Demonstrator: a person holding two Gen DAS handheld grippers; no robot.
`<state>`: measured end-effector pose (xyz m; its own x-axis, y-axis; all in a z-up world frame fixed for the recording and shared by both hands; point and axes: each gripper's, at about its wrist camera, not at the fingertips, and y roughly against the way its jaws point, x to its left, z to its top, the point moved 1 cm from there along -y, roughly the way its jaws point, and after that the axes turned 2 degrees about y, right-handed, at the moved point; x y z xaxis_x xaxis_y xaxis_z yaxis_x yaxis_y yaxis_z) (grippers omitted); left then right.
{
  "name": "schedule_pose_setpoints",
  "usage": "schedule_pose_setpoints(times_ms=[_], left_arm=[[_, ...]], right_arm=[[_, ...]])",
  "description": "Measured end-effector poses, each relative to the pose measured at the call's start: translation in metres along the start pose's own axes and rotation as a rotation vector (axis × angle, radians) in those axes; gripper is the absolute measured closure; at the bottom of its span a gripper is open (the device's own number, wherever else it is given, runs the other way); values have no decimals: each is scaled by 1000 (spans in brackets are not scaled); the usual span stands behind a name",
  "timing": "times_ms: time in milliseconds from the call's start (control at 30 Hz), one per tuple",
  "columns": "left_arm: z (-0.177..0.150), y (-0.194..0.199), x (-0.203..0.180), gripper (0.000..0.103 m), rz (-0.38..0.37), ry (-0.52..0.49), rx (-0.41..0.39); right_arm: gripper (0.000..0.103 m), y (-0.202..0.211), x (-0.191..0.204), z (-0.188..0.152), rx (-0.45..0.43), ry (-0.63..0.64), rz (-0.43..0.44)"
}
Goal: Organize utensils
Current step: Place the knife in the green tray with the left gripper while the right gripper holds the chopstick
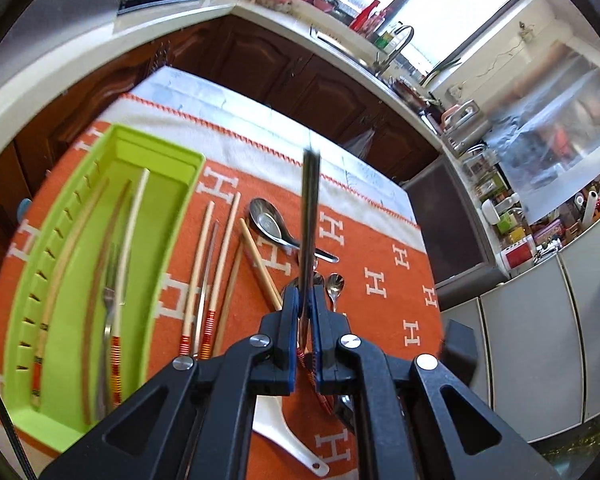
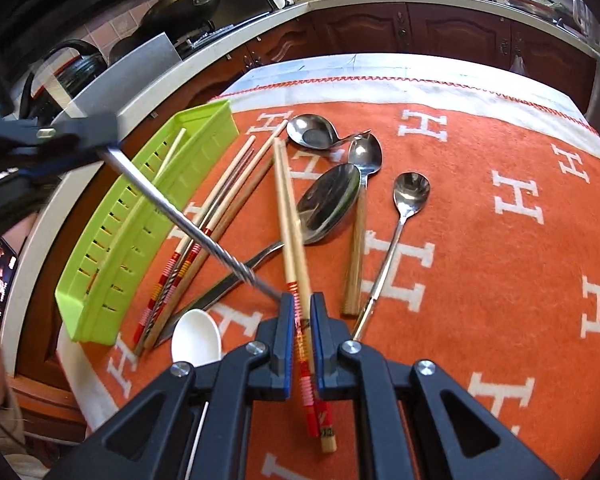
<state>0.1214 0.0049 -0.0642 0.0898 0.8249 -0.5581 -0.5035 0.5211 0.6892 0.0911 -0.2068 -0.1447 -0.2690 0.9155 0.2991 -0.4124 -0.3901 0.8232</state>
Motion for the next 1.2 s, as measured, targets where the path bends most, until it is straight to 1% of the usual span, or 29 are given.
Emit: schedule_pose_setpoints(times_ms=[200, 267, 367, 400, 467, 567, 600, 633, 700, 833, 900, 967, 1067, 1133, 1200], left_arm=[[2, 43, 6, 100, 25, -14, -61], [4, 61, 8, 100, 39, -16, -80], [7, 87, 13, 100, 78, -24, -101], [7, 95, 16, 100, 95, -25, -109], [8, 117, 20, 100, 154, -37, -131], [9, 138, 27, 100, 261, -58, -140], [9, 142, 31, 100, 308, -67, -135], [10, 142, 36, 100, 343, -70, -125], [12, 135, 49, 100, 383, -63, -90], [14, 104, 70, 99, 432, -50, 2], [15, 85, 80, 99, 447, -50, 35], [13, 75, 83, 99, 463, -50, 40], [18, 58, 89, 98, 458, -35, 54], [19, 47, 92, 98, 486, -35, 53], [20, 40, 93, 92, 513, -40, 46]], right_arm=[[95, -4, -1, 6, -4, 7, 17], [96, -4, 2, 7, -4, 28, -3], [101, -4, 9, 7, -9, 50, -30], [102, -3, 10, 6, -12, 53, -39], [103, -3, 11, 6, -14, 54, -48], [103, -2, 11, 5, -15, 45, -49], [103, -2, 11, 5, -16, 42, -49], [103, -2, 11, 4, -15, 37, -48], [103, -2, 12, 4, -14, 31, -47], [103, -2, 14, 3, -10, 31, -50], [103, -1, 14, 3, -6, 32, -52], [103, -1, 14, 2, -6, 33, -52], [103, -2, 15, 2, -4, 38, -57], [103, -2, 16, 2, -3, 50, -67], [102, -3, 17, 3, -3, 55, -73]])
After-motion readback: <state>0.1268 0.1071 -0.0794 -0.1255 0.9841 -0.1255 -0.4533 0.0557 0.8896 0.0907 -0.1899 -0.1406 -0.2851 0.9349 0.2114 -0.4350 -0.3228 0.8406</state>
